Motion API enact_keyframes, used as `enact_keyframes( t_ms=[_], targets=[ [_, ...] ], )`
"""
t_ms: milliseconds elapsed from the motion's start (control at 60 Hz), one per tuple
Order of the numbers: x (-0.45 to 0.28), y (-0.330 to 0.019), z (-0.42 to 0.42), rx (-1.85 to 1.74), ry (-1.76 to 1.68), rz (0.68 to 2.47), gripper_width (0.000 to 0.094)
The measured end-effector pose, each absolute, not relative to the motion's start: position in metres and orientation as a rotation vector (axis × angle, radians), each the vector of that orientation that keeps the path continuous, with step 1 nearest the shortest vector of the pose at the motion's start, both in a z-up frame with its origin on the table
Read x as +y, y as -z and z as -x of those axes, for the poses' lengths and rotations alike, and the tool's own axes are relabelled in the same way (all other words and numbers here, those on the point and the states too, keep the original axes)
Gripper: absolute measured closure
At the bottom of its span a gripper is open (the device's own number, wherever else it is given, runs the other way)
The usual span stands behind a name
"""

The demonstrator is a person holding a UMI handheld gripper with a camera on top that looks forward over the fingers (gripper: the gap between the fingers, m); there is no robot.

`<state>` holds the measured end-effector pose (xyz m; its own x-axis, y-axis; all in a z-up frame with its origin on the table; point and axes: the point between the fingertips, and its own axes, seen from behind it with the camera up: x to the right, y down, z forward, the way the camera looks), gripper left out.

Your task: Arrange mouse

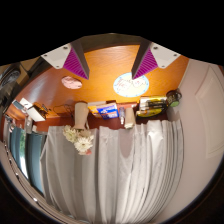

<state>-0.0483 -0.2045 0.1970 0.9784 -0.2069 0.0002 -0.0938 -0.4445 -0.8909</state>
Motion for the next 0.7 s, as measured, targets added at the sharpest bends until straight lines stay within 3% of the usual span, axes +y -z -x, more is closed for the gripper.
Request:
enact_keyframes(
  t_ms=[167, 317, 700],
  targets=[
    [-0.214, -0.103, 0.007, 0.241, 0.134, 2.141, 0.0077],
    [-0.209, -0.05, -0.06, 0.263, 0.17, 2.219, 0.0079],
    [-0.118, -0.002, -0.21, 0.215, 0.195, 2.271, 0.008]
  ],
)
